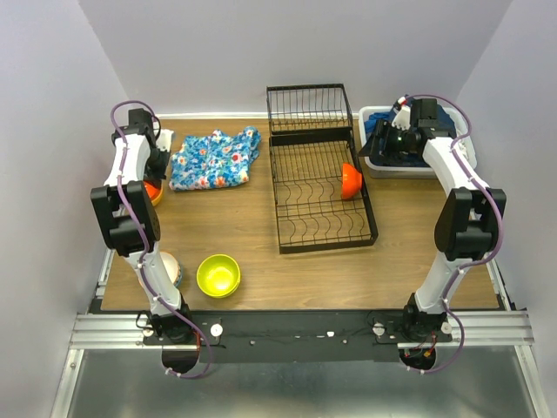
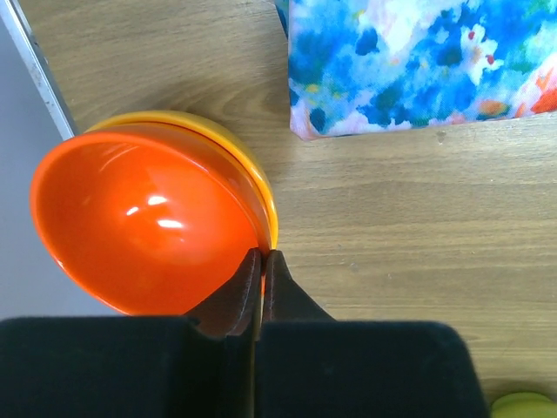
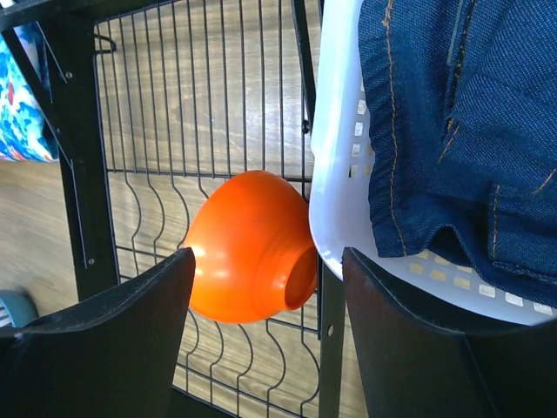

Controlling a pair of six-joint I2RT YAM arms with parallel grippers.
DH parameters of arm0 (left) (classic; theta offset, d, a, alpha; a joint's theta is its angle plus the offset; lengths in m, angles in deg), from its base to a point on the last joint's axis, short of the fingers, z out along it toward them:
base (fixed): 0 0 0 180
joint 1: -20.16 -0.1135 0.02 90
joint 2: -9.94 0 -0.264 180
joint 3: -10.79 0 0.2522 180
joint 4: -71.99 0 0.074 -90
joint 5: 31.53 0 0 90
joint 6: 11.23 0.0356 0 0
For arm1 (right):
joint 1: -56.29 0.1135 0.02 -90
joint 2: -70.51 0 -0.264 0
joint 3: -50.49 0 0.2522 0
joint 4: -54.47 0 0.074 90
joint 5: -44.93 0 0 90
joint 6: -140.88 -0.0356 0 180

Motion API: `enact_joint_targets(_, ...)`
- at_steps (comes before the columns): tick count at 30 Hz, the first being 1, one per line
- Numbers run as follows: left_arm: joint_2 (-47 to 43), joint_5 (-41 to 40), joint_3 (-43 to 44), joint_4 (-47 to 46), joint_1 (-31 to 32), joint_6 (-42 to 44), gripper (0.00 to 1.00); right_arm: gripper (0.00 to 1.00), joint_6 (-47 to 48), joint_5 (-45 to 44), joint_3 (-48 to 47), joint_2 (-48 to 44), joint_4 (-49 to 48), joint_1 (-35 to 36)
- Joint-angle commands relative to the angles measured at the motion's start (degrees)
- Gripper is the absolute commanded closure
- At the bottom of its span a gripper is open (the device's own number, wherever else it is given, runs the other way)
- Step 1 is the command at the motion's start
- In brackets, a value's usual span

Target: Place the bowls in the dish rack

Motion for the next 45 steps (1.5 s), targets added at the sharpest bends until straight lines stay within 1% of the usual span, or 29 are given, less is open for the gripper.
enact_joint_targets(1, -1.6, 0.7, -0.6, 0.4, 0.3, 0.4, 0.99, 0.24, -0.8, 0.2, -1.5, 1.0, -0.7, 0.3)
enact_joint_targets(7, -6.7, 1.0, -2.4, 1.2, 1.3, 0.8, 1.00, 0.24, -0.7, 0.3, -1.1, 0.7, -1.0, 0.3)
enact_joint_targets(11, -12.5, 0.0, -3.4, 1.8, 3.1, 1.5, 1.00, 0.24, -0.9, 0.6, -1.1, 0.5, -1.0, 0.3)
enact_joint_targets(13, -15.2, -1.7, -4.8, 1.2, 5.4, 2.3, 1.00, 0.24, -1.1, 0.6, -1.5, 0.4, -1.0, 0.4)
enact_joint_targets(14, -17.4, -1.8, -4.9, 1.1, 6.2, 2.6, 1.00, 0.24, -0.9, 0.6, -1.7, 0.4, -0.9, 0.4)
enact_joint_targets(17, -20.1, -0.7, -4.3, 1.6, 10.7, 2.3, 1.00, 0.24, -0.6, 0.0, -2.3, 0.3, -0.3, 0.4)
enact_joint_targets(18, -20.4, 1.8, -3.8, 1.7, 11.9, 2.0, 1.00, 0.24, -0.5, -0.4, -2.3, 0.2, -0.3, 0.3)
enact_joint_targets(19, -20.5, 6.1, -2.5, 1.7, 14.8, 1.4, 1.00, 0.24, -0.5, -1.3, -2.3, -0.1, 0.3, 0.4)
enact_joint_targets(22, -20.0, 15.5, 0.5, -0.5, 17.9, -2.8, 1.00, 0.24, 0.2, -2.2, -2.0, -1.0, 1.0, 0.3)
enact_joint_targets(23, -19.5, 24.2, 1.1, -1.2, 18.9, -4.0, 1.00, 0.24, 0.4, -3.3, -1.9, -1.9, 1.8, 0.4)
enact_joint_targets(25, -19.7, 32.9, -0.1, -6.8, 19.2, -9.6, 1.00, 0.23, 1.3, -4.6, -1.4, -3.1, 2.6, 0.3)
enact_joint_targets(26, -20.1, 39.1, -1.4, -10.1, 19.3, -12.4, 1.00, 0.23, 1.9, -5.8, -1.2, -4.4, 3.6, 0.3)
enact_joint_targets(27, -20.3, 42.8, -3.1, -18.0, 19.5, -15.3, 1.00, 0.23, 3.1, -6.6, -0.5, -5.0, 4.0, 0.4)
enact_joint_targets(28, -20.6, 45.5, -7.2, -22.7, 19.7, -21.9, 1.00, 0.23, 3.3, -7.3, -0.1, -5.5, 4.6, 0.4)
enact_joint_targets(29, -20.7, 47.5, -9.5, -27.8, 20.0, -25.4, 1.00, 0.23, 3.5, -9.0, 0.2, -6.1, 5.5, 0.4)
enact_joint_targets(30, -20.7, 51.5, -11.9, -39.4, 20.8, -28.9, 1.00, 0.23, 3.9, -9.5, 0.6, -7.4, 5.8, 0.3)
enact_joint_targets(31, -20.5, 52.9, -17.2, -46.3, 21.3, -33.6, 1.00, 0.23, 4.2, -10.1, 2.0, -8.0, 5.8, 0.3)
enact_joint_targets(32, -19.6, 54.1, -19.8, -53.6, 21.9, -42.9, 1.00, 0.23, 4.4, -11.1, 2.4, -8.6, 6.0, 0.3)
enact_joint_targets(33, -18.9, 55.7, -22.2, -68.8, 22.9, -49.1, 1.00, 0.23, 4.6, -11.9, 2.8, -9.3, 6.3, 0.3)
enact_joint_targets(34, -17.8, 56.4, -25.8, -76.6, 23.8, -54.3, 1.00, 0.23, 4.9, -12.6, 3.1, -9.7, 6.6, 0.3)
enact_joint_targets(35, -15.0, 56.8, -26.7, -83.4, 24.5, -63.9, 1.00, 0.23, 5.4, -13.5, 3.5, -10.4, 6.6, 0.2)
enact_joint_targets(36, -13.4, 56.9, -27.4, -94.3, 25.2, -67.9, 1.00, 0.23, 6.5, -14.2, 3.5, -10.6, 6.8, 0.2)
enact_joint_targets(39, -8.0, 56.4, -26.4, -104.8, 28.2, -76.2, 1.00, 0.22, 7.9, -16.9, 3.4, -11.3, 7.4, 0.0)
enact_joint_targets(45, 1.5, 54.4, -23.3, -116.4, 32.6, -84.6, 1.00, 0.22, 9.6, -19.6, 4.5, -12.4, 7.7, -0.2)
